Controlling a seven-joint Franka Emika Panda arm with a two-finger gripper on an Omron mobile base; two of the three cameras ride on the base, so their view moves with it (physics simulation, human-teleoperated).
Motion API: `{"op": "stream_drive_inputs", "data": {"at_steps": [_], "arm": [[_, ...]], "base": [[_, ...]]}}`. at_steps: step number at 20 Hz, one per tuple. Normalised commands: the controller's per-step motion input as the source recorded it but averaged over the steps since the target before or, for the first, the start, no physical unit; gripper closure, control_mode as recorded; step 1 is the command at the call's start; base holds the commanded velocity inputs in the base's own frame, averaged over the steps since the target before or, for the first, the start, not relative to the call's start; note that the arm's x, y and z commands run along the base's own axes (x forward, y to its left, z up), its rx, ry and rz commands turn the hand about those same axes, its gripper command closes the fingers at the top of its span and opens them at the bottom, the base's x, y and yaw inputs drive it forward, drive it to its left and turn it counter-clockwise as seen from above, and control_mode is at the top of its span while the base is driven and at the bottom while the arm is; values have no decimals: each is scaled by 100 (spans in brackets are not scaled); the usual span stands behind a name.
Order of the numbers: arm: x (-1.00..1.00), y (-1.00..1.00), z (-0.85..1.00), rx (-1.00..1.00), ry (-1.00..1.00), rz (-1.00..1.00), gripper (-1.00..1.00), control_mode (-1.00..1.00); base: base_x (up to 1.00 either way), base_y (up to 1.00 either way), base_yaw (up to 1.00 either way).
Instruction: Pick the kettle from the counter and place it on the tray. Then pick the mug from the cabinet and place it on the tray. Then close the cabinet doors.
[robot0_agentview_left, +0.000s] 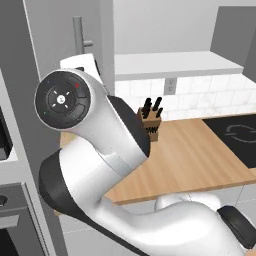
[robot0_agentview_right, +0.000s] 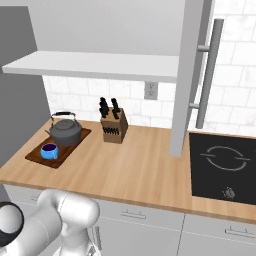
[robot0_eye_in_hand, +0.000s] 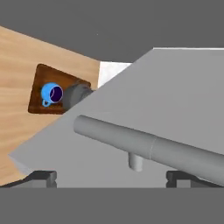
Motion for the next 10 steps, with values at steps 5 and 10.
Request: {"op": "stream_drive_inputs", "data": {"at_steps": [5,10], "arm": [[61,-51,0,0,6,-26,-100,-100],[73,-44,0,0,6,-24,-100,-100]], "base": [[0,0,0],[0,0,0]]}}
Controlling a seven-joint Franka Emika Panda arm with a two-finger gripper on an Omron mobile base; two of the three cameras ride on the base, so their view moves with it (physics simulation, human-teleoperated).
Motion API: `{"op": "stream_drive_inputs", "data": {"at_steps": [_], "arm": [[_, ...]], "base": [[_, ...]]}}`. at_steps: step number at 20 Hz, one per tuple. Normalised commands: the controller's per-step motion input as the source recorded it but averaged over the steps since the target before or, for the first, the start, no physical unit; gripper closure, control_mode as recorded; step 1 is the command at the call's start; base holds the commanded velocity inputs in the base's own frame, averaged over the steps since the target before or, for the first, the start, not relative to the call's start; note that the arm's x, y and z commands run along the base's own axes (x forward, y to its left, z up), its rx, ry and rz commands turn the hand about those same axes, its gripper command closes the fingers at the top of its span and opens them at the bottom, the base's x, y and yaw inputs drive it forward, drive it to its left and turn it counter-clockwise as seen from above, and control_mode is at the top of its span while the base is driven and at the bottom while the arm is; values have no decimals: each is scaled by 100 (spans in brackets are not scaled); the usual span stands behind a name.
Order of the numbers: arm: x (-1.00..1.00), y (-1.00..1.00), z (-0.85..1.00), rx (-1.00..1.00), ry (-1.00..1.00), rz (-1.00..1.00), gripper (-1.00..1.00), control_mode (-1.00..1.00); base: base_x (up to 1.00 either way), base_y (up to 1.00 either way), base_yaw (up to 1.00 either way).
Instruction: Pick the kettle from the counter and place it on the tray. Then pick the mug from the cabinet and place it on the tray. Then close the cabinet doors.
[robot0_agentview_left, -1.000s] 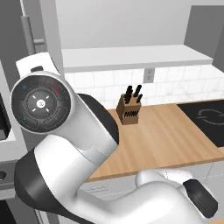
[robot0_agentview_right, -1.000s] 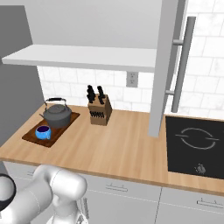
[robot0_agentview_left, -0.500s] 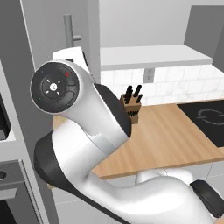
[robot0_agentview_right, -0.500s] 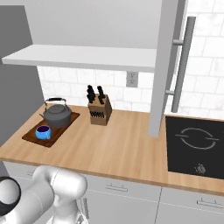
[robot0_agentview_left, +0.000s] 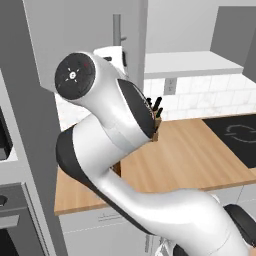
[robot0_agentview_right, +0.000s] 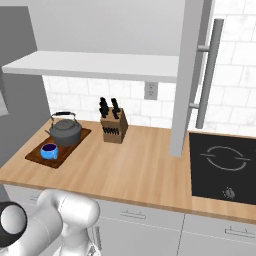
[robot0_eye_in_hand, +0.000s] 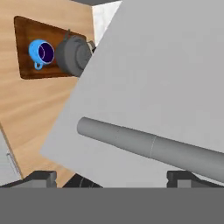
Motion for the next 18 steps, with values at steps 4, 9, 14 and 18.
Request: {"op": "stream_drive_inputs", "data": {"at_steps": [4,9,14,18], "arm": [[86,-45,-7,0,2,-14,-100,-100],[95,-45,-16,0,2,-6,-100,-100],[100,-48,-26,0,4,-1,-100,-100],[100,-42,-27,0,4,0,-100,-100]], "base": [[0,0,0],[0,0,0],[0,0,0],[0,0,0]]}}
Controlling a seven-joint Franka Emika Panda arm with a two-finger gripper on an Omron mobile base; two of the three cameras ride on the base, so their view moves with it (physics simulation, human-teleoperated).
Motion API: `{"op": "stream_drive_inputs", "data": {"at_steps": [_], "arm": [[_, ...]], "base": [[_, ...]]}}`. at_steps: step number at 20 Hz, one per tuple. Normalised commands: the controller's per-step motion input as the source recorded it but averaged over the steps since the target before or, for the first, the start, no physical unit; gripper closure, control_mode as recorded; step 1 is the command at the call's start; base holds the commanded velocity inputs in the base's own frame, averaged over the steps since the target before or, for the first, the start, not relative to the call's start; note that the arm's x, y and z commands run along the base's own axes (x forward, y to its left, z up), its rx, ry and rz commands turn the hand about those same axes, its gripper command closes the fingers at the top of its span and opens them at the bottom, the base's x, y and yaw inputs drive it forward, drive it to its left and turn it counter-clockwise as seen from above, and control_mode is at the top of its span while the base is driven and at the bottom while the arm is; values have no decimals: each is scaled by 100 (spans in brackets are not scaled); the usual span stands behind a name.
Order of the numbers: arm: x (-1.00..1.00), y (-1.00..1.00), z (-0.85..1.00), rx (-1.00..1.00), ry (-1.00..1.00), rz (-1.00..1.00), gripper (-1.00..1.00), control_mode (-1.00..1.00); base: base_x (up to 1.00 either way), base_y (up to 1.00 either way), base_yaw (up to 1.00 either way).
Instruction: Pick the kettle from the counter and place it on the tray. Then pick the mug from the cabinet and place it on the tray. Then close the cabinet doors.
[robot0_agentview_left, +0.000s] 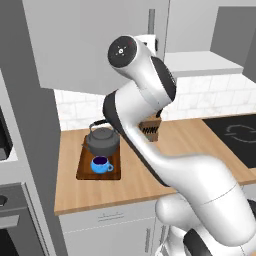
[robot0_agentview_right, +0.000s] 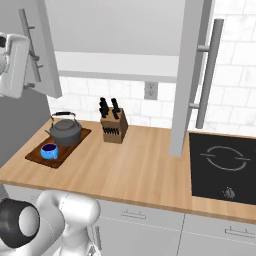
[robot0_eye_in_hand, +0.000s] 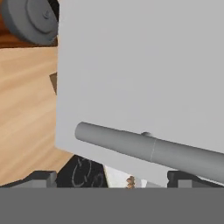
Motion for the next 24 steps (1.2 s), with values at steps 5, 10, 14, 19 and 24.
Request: {"op": "stream_drive_inputs", "data": {"at_steps": [5,10,14,19,24], "arm": [[100,-32,-21,0,5,0,-100,-100],[99,-21,-15,0,6,0,-100,-100],[92,-18,-15,0,4,0,-100,-100],[89,-13,-14,0,3,0,-100,-100],[56,-4,-10,0,0,3,-100,-100]], "base": [[0,0,0],[0,0,0],[0,0,0],[0,0,0],[0,0,0]]}}
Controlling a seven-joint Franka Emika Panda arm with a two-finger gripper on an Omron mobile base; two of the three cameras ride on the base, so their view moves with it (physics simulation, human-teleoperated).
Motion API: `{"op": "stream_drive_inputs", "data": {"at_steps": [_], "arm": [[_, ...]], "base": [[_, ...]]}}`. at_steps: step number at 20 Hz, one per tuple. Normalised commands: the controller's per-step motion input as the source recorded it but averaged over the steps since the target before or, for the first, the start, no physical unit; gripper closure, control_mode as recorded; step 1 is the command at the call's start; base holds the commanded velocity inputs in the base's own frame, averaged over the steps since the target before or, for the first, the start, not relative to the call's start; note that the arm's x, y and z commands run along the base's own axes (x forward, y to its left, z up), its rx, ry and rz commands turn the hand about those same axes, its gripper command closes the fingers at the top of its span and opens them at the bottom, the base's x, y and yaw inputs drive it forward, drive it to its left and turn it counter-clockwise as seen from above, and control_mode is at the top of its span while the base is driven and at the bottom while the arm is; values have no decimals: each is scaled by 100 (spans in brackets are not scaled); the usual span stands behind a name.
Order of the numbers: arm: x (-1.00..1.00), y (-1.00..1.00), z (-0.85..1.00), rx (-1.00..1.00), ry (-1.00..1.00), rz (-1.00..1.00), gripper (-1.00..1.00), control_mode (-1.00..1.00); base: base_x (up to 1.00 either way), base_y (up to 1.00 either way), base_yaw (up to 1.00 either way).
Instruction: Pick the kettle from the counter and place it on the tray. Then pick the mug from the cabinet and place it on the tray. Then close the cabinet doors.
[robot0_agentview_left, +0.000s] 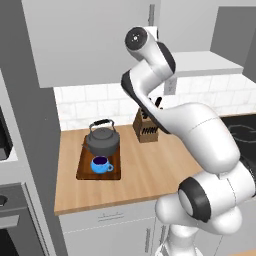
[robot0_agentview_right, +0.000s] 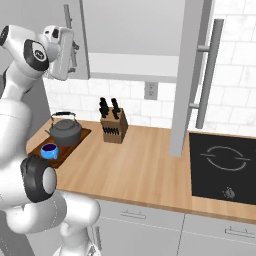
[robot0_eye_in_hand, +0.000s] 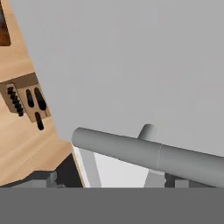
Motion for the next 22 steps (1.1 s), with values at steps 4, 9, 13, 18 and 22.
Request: {"op": "stream_drive_inputs", "data": {"at_steps": [4,9,13,18,22], "arm": [[56,-6,-19,0,0,5,-100,-100],[60,-15,-20,0,6,7,-100,-100],[35,-49,-8,0,15,1,-100,-100],[-6,-62,0,1,2,0,-100,-100],[0,-66,-3,0,0,0,-100,-100]], "base": [[0,0,0],[0,0,0],[0,0,0],[0,0,0],[0,0,0]]}}
